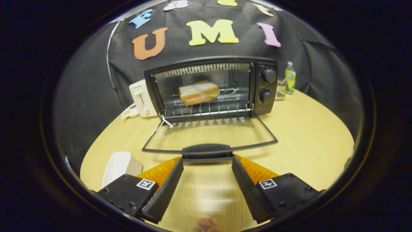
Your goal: Open the toaster oven, put the food inside, and close the toaster oven door.
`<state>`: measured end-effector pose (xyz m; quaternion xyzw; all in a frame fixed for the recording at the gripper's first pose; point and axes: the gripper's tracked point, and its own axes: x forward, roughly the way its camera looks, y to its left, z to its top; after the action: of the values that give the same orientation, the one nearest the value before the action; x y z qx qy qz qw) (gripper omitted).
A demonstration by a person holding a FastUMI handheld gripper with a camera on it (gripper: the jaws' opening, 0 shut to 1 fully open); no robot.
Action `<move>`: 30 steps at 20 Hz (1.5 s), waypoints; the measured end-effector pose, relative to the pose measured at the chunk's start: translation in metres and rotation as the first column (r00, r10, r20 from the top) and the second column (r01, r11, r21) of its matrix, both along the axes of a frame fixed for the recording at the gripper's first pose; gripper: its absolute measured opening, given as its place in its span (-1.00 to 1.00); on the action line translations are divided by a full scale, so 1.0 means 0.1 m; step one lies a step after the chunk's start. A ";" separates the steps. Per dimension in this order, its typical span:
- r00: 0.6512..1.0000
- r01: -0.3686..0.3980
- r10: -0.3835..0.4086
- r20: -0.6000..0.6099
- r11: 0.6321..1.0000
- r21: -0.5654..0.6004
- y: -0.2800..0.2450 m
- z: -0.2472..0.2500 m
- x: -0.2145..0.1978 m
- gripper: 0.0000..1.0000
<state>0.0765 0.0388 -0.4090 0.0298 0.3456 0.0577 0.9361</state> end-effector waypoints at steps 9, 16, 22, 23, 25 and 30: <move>1.000 0.025 -0.025 0.000 1.000 -0.016 -0.06 -0.14 0.12 1.00; 0.988 0.035 -0.021 0.152 0.995 -0.089 -0.05 0.20 0.12 1.00; 0.944 0.015 0.031 0.330 0.991 -0.134 -0.02 0.57 0.21 1.00; 0.940 0.012 0.035 0.340 0.991 -0.135 -0.02 0.60 0.23 1.00; 0.933 0.005 0.048 0.357 0.989 -0.145 -0.01 0.66 0.26 1.00; 0.910 -0.007 0.074 0.408 0.987 -0.163 -0.02 0.83 0.35 1.00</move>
<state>0.1114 0.0371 -0.3258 -0.0643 0.1443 0.0548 0.9859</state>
